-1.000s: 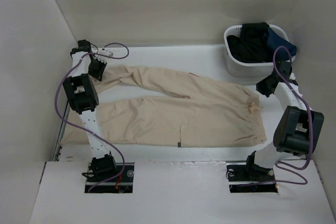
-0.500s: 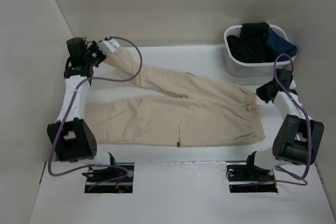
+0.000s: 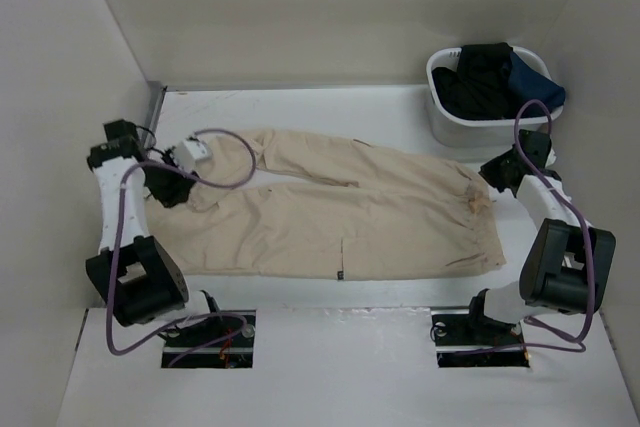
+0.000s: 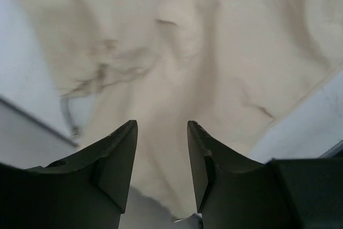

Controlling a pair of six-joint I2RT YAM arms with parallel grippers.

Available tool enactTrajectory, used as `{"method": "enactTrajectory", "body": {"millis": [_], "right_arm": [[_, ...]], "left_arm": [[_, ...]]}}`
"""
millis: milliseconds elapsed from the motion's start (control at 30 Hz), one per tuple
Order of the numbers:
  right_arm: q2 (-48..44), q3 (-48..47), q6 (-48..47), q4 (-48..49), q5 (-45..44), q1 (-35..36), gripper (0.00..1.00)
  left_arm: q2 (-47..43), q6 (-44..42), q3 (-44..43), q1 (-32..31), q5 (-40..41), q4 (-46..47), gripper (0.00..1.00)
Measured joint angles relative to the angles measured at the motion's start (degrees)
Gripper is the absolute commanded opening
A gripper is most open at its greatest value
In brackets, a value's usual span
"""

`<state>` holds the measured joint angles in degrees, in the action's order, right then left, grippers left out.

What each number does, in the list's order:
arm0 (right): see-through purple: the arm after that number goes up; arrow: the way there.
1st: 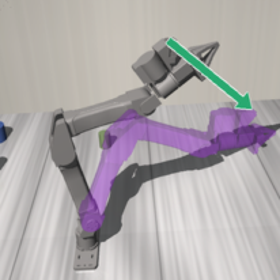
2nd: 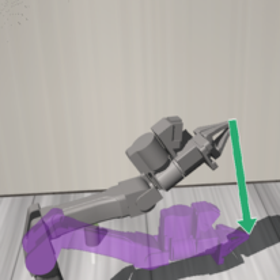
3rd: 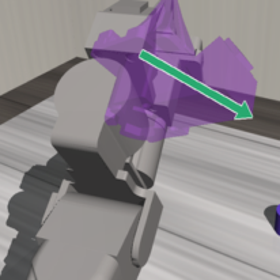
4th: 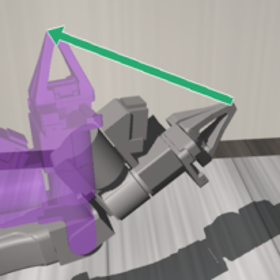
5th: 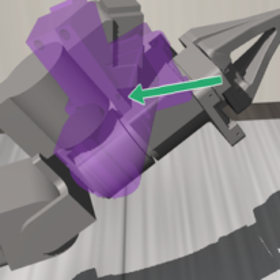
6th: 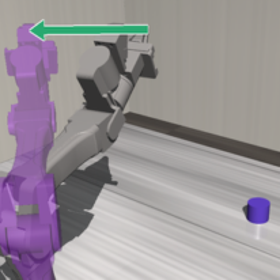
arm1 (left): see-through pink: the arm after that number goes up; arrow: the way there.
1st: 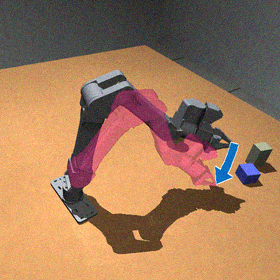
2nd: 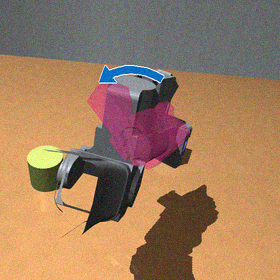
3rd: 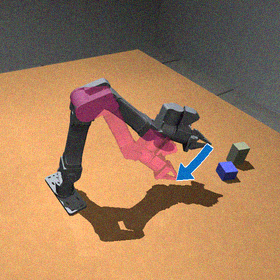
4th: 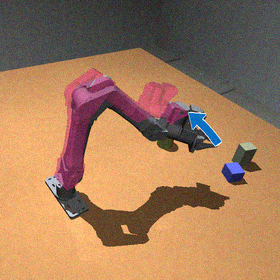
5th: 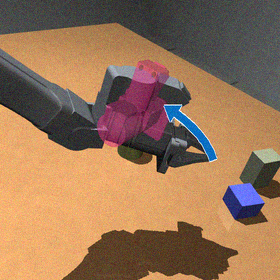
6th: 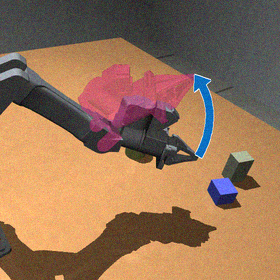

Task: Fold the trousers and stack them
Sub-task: Flatten the trousers out, then fold the trousers

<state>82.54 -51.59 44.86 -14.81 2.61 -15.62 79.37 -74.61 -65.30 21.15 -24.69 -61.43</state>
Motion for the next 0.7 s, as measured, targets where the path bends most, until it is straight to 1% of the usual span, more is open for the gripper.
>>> {"method": "enactTrajectory", "body": {"millis": [67,100,167,233,333,400,467,567,700], "right_arm": [[0.1,0.0,0.0,0.1,0.0,0.0,0.0],[0.2,0.0,0.0,0.2,0.0,0.0,0.0],[0.5,0.0,0.0,0.3,0.0,0.0,0.0],[0.8,0.0,0.1,0.3,0.0,0.0,0.01],[1.9,0.0,0.2,0.8,0.0,0.0,0.02],[3.4,-0.3,0.2,1.0,0.4,0.0,0.03],[5.2,-0.9,0.2,0.9,0.9,0.1,0.03],[7.7,-2.6,0.0,0.3,1.6,0.1,0.04],[9.5,-4.9,-0.3,-0.7,1.7,0.1,0.04]], "left_arm": [[2.9,2.1,-11.5,2.3,-3.9,-5.1,0.46],[5.1,4.3,-17.6,3.9,-6.1,-5.8,0.46],[9.9,10.7,-27.3,6.5,-9.0,-5.0,0.47],[14.5,17.8,-32.5,7.9,-9.4,-2.3,0.48],[21.8,28.2,-34.1,7.4,-5.6,4.5,0.54],[27.4,32.8,-34.1,5.8,-1.2,8.5,0.56],[32.5,35.2,-34.1,3.9,2.7,11.0,0.57],[38.6,36.7,-34.1,1.2,7.5,12.0,0.56],[43.4,36.8,-34.1,-0.6,11.6,11.5,0.55]]}}
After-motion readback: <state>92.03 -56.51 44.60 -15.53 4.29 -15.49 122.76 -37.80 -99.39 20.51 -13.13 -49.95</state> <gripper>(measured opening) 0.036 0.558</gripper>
